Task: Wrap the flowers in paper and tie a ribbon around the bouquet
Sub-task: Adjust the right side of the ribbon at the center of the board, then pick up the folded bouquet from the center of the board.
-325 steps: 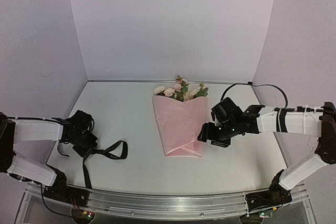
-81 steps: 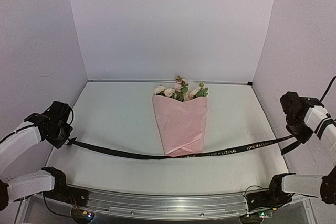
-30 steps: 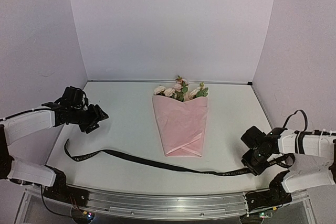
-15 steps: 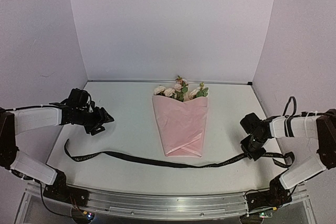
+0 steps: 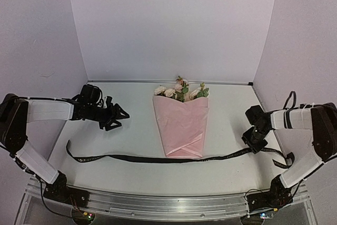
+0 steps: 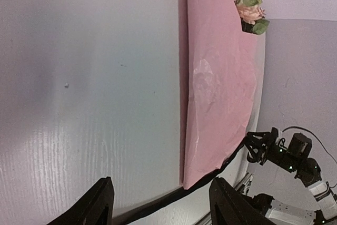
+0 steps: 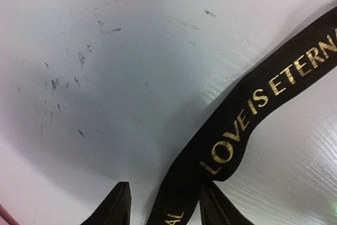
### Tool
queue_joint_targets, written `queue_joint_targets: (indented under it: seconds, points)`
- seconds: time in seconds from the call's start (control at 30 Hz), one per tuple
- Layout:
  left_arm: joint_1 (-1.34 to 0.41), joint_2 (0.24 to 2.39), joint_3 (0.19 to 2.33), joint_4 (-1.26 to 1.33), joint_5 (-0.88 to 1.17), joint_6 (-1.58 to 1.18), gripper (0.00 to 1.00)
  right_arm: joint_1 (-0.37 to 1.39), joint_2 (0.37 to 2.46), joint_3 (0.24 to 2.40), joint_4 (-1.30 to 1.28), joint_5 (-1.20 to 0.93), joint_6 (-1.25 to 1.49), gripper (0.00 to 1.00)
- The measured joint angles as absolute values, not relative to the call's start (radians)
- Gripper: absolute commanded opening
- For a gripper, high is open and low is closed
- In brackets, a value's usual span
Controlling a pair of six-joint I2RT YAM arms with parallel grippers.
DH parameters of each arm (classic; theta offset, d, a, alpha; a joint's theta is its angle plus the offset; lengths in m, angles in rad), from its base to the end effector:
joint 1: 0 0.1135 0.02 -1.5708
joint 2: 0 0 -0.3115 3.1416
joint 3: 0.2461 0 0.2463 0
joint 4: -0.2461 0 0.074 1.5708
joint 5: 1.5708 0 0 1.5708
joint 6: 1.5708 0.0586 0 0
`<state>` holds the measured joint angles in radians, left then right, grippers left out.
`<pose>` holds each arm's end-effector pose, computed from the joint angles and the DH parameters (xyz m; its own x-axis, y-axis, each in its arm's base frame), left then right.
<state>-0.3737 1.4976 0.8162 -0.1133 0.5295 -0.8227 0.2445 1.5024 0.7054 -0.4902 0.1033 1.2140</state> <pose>0.2758 -0.1399 0.2314 -0.9243 -0.3170 -0.2123 -0.0486 0.6497 -0.7587 0.2397 0.0536 0.1683 -0.5247 0.8297 -0.1905 0.7985 0.5573 0.2276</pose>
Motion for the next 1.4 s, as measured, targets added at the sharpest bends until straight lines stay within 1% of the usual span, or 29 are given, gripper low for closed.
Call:
queue_joint_targets:
  seconds: [0.07, 0.13, 0.2, 0.23, 0.33, 0.4, 0.53, 0.6, 0.7, 0.87, 1.1, 1.23, 1.3, 1.37, 1.4]
  points:
    - [-0.392, 1.505, 0.827, -0.108, 0.55, -0.816, 0.61, 0.249, 1.496, 0.706, -0.487, 0.083, 1.188, 0.73]
    - [-0.406, 1.514, 0.834, -0.098, 0.579, -0.81, 0.6, 0.261, 1.474, 0.705, -0.488, 0.067, 1.151, 0.73]
    - [-0.42, 1.523, 0.839, -0.093, 0.602, -0.807, 0.58, 0.282, 1.431, 0.705, -0.488, 0.052, 1.116, 0.69]
    - [-0.427, 1.526, 0.841, -0.093, 0.612, -0.804, 0.57, 0.301, 1.409, 0.705, -0.487, 0.047, 1.1, 0.69]
    - [-0.445, 1.537, 0.85, -0.083, 0.645, -0.8, 0.58, 0.38, 1.365, 0.716, -0.487, 0.02, 1.049, 0.79]
    - [-0.456, 1.562, 0.863, -0.063, 0.672, -0.802, 0.62, 0.433, 1.372, 0.74, -0.474, -0.012, 1.007, 0.85]
    - [-0.486, 1.658, 0.913, -0.015, 0.695, -0.811, 0.64, 0.497, 1.446, 0.829, -0.408, -0.111, 0.908, 0.96]
    - [-0.5, 1.717, 0.943, 0.017, 0.701, -0.813, 0.64, 0.501, 1.515, 0.881, -0.358, -0.16, 0.87, 0.98]
    - [-0.516, 1.818, 0.994, 0.058, 0.704, -0.82, 0.67, 0.501, 1.639, 0.97, -0.295, -0.218, 0.816, 0.98]
    - [-0.518, 1.993, 1.107, 0.1, 0.697, -0.82, 0.71, 0.5, 1.8, 1.1, -0.254, -0.253, 0.75, 0.98]
    - [-0.518, 2.176, 1.322, 0.111, 0.676, -0.817, 0.71, 0.479, 1.963, 1.259, -0.233, -0.27, 0.721, 0.97]
    - [-0.523, 2.253, 1.446, 0.092, 0.655, -0.811, 0.67, 0.467, 2.04, 1.338, -0.241, -0.293, 0.721, 0.9]
    - [-0.528, 2.292, 1.508, 0.079, 0.645, -0.811, 0.65, 0.465, 2.07, 1.378, -0.236, -0.309, 0.723, 0.83]
    - [-0.536, 2.323, 1.564, 0.059, 0.63, -0.81, 0.6, 0.464, 2.096, 1.407, -0.235, -0.321, 0.726, 0.76]
    - [-0.54, 2.334, 1.588, 0.044, 0.622, -0.812, 0.55, 0.465, 2.106, 1.418, -0.237, -0.328, 0.727, 0.71]
